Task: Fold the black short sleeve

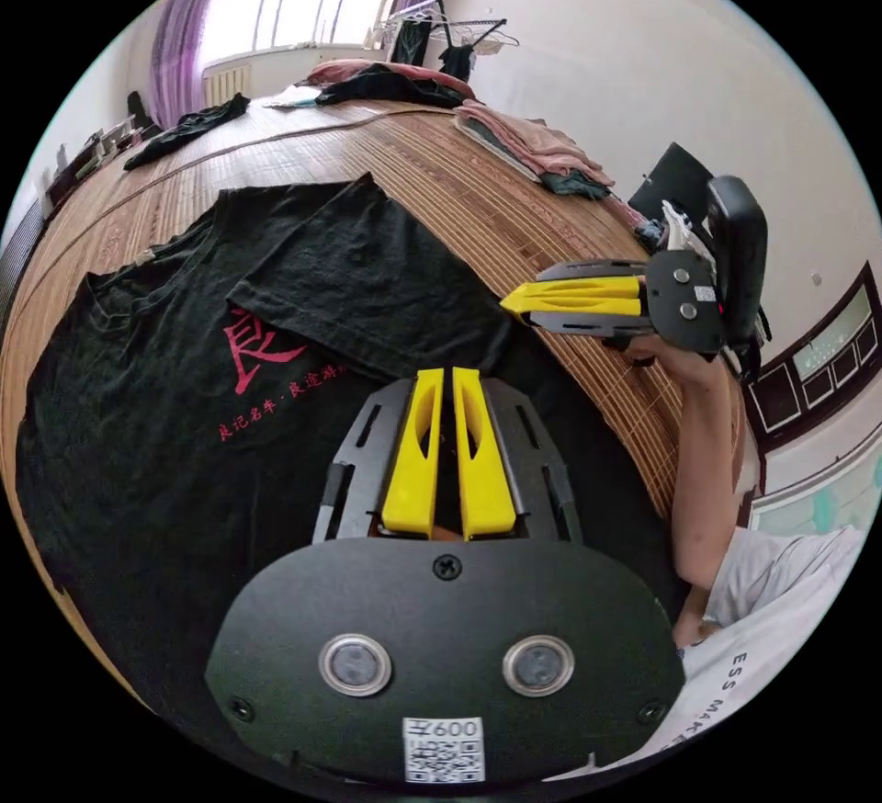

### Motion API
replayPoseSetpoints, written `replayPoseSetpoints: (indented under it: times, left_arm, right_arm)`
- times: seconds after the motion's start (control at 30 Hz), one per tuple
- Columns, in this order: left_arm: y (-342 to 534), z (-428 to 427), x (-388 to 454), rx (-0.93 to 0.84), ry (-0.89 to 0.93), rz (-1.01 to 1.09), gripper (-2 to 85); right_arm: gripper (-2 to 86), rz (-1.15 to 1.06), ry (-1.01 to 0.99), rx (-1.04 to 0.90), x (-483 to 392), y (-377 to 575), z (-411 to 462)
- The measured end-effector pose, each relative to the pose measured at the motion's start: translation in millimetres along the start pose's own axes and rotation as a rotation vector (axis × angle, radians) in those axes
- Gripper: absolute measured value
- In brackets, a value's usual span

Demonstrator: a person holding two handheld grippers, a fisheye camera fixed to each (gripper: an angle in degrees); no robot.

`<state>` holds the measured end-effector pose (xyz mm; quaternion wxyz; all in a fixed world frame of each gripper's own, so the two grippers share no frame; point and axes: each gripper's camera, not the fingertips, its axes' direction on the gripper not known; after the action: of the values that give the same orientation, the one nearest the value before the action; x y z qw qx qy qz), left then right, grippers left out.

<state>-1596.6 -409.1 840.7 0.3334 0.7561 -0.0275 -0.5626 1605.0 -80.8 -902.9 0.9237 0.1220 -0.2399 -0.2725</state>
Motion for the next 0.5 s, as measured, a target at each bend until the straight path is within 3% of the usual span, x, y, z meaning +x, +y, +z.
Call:
replayPoseSetpoints:
  times: [0.1, 0.2, 0.3, 0.5]
  left_arm:
    - [-29.5, -18.5, -13.8, 0.084, -0.008, -0.115, 2.7]
    - [-105.1, -3.8, -17.4, 0.139, -0.084, -0.075, 4.7]
    - [-176.0, 44.0, -41.3, -0.131, -0.285, 0.036, 5.8]
    - [-165.8, 48.0, -94.7, -0.282, -0.202, 0.127, 6.3]
  right_arm:
    - [-0.8, 0.009, -0.008, 0.003, 3.2, 2.1, 1.0]
    - [-0.8, 0.014, -0.016, 0.008, 6.8, 4.7, 1.2]
    - [-0.8, 0.022, -0.026, 0.012, 11.4, 6.8, 1.6]
    - [-0.8, 0.036, -0.036, 0.015, 18.5, 9.1, 0.6]
